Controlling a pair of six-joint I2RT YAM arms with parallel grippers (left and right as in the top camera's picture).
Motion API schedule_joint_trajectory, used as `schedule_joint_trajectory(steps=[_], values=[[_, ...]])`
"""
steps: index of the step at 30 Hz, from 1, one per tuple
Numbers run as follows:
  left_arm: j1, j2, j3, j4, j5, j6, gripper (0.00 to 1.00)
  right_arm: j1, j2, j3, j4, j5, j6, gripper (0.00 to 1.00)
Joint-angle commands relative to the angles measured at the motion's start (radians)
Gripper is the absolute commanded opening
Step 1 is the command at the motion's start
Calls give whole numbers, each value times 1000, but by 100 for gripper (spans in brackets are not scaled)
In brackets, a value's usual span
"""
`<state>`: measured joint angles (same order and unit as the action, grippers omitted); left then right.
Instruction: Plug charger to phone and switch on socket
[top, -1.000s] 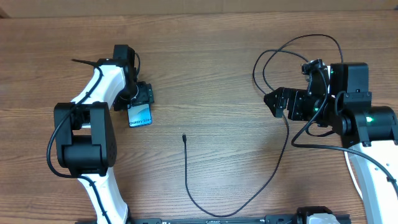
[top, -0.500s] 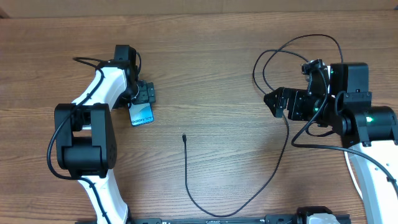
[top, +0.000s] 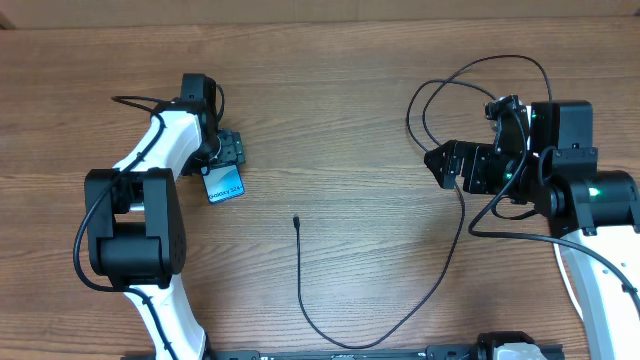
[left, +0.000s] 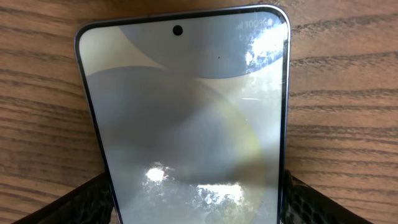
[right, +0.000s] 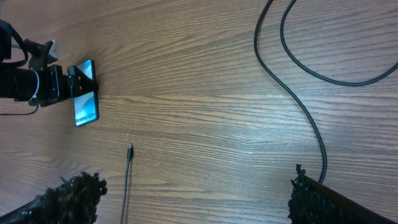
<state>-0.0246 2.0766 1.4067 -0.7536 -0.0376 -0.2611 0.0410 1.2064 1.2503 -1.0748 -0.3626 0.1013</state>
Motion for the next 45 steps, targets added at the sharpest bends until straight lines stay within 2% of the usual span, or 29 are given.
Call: schedule_joint_trajectory(steps=[1,3,18,29,38,45], values=[[2,111,-79,-1,143,-35,82,5,2,23,3,-6,-2,100],[2,111,-79,-2,144,-37,79,5,2,23,3,-6,-2,100],[2,111,-79,-10,221,-62,77,5,2,23,3,-5,-2,100],[5,111,-67,-76,275,-92,71,5,2,23,3,-5,-2,100],[5,111,-44,-116,275,-91,72,5,2,23,3,-5,-2,100],[5,111,43,-197,275,-91,72,5,2,23,3,-5,-2,100]])
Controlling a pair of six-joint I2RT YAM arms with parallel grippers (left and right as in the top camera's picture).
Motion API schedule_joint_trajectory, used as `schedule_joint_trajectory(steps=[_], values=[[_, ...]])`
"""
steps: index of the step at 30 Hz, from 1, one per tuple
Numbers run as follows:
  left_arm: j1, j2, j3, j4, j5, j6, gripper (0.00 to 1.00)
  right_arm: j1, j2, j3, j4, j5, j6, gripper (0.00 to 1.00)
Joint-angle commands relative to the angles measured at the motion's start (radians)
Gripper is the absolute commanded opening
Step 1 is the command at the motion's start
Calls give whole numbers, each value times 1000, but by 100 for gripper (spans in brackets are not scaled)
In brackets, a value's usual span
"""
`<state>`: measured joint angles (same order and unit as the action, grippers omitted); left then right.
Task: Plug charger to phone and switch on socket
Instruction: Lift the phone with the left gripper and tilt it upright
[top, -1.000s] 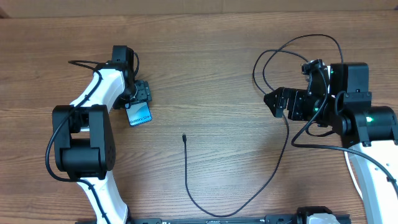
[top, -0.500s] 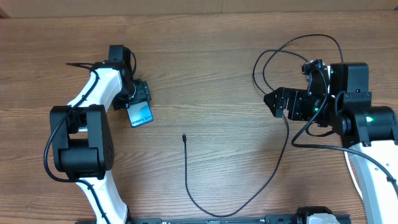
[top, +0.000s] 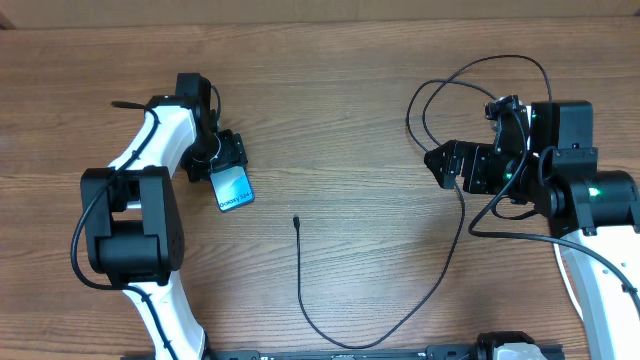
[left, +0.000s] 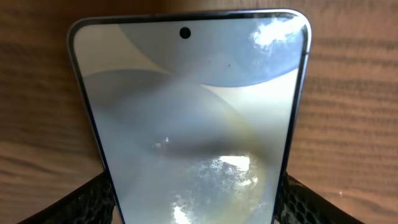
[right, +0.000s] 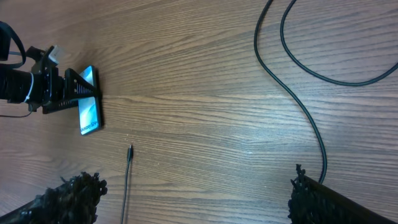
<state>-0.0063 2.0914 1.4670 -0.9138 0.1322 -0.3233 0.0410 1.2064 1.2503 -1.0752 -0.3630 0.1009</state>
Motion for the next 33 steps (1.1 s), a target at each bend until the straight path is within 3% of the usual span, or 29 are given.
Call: schedule_joint_trajectory(steps=[1,15,21,33], values=[[-14,96,-6,-47,105,-29,72,5,2,23,3,-5,-2,100],[-14,96,67,-108,102,-29,71,5,2,23,3,-5,-2,100],[-26,97,48,-86,-33,-51,70,5,2,23,3,-5,-2,100],[-61,97,40,-80,-119,-52,70,5,2,23,-6,-5,-1,100]])
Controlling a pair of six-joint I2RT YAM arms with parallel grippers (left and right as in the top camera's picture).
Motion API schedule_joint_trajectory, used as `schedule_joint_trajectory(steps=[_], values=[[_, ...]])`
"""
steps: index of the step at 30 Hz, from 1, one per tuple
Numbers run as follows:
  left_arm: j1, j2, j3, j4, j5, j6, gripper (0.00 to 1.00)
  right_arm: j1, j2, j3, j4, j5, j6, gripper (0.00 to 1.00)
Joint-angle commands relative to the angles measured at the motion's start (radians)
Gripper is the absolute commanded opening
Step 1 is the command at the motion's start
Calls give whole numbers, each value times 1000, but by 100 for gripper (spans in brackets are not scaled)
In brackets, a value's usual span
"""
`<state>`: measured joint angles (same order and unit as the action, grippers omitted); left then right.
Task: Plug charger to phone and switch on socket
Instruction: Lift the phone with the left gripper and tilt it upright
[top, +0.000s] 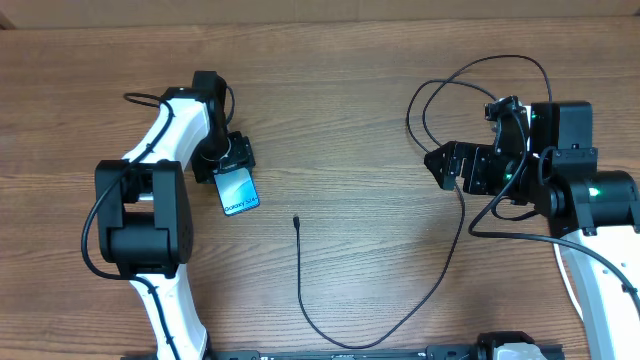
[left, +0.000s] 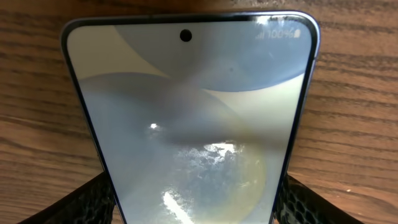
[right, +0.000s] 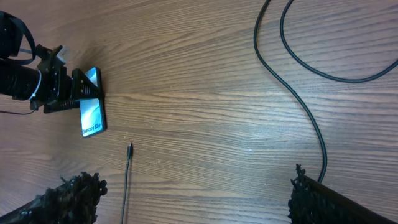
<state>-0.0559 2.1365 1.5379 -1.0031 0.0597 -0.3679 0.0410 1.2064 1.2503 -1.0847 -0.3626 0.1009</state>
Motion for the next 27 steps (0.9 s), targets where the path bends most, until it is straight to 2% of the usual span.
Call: schedule_joint_trajectory(steps=[1,8,10,12,20,27], values=[[-14,51,-31,8,-56,-7,70,5,2,23,3,-5,-2,100],[-38,51,-31,-8,-97,-19,71,5,2,19,-2,-5,-2,100],[-43,51,-31,-8,-96,-40,75,5,2,19,-3,-5,-2,100],[-48,51,-32,-2,-85,-63,85,5,2,19,-3,-5,-2,100],[-57,51,-34,8,-84,-68,88,5,2,19,-3,-5,-2,100],[-57,51,-92,53,-7,-71,89,5,2,19,-3,5,-2,100]])
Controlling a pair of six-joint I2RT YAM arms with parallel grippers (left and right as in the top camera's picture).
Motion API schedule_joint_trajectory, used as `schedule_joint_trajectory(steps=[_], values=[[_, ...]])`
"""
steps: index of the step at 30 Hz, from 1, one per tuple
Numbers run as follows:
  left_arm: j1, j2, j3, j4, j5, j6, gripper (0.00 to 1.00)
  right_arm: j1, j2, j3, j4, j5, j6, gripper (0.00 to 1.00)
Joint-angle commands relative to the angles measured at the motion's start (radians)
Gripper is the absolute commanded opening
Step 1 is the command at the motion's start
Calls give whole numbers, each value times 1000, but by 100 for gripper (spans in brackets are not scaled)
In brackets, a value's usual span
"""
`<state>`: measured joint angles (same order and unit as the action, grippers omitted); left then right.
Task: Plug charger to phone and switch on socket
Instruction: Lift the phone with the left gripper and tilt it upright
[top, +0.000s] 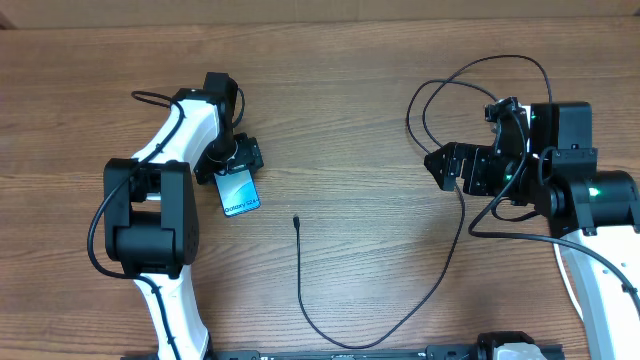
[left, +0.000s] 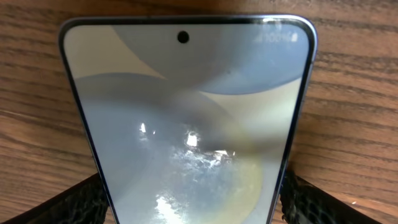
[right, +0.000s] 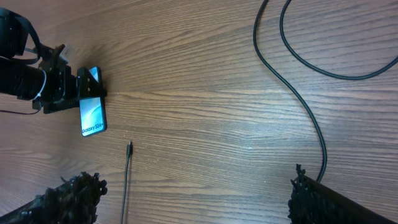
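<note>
The phone (left: 186, 118), screen lit and facing up, fills the left wrist view, and my left gripper (left: 189, 208) is shut on its lower end with a black finger (left: 71, 202) on each side. In the overhead view the phone (top: 238, 190) lies left of centre below the left gripper (top: 238, 160). The charger cable's plug (top: 297, 221) lies loose on the table to the phone's right. My right gripper (right: 199, 199) hovers open and empty at the right, with the plug (right: 129, 149) far ahead of it. The socket is out of view.
The black charger cable (top: 400, 320) curves from the plug toward the near edge and up to the right arm. More black cable (top: 470, 80) loops behind the right arm (top: 560, 190). The wooden table (top: 340, 120) runs between the two arms.
My left wrist has shifted slightly right and the phone has turned a little in place. The grip on it is unchanged. The right arm and the cable have not moved.
My left gripper was shut on the phone further left on the table. At each later moment the phone lay a little further right and nearer the plug, still held. The right gripper stayed open at the right, and the cable stayed put.
</note>
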<state>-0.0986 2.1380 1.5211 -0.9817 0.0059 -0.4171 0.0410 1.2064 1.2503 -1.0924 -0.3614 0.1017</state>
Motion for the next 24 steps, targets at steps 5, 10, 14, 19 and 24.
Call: schedule_joint_trajectory(steps=[5,10,14,19,24], values=[[-14,50,-164,95,50,-59,85,5,2,19,4,4,-2,100],[-14,50,-200,115,47,-63,79,5,2,19,5,5,-3,100],[-14,50,-199,116,48,-63,75,5,2,19,5,5,-2,100],[-14,50,-199,92,47,-61,72,5,2,19,3,5,-2,100],[-12,50,-180,57,47,-50,72,5,2,19,1,5,-2,100]])
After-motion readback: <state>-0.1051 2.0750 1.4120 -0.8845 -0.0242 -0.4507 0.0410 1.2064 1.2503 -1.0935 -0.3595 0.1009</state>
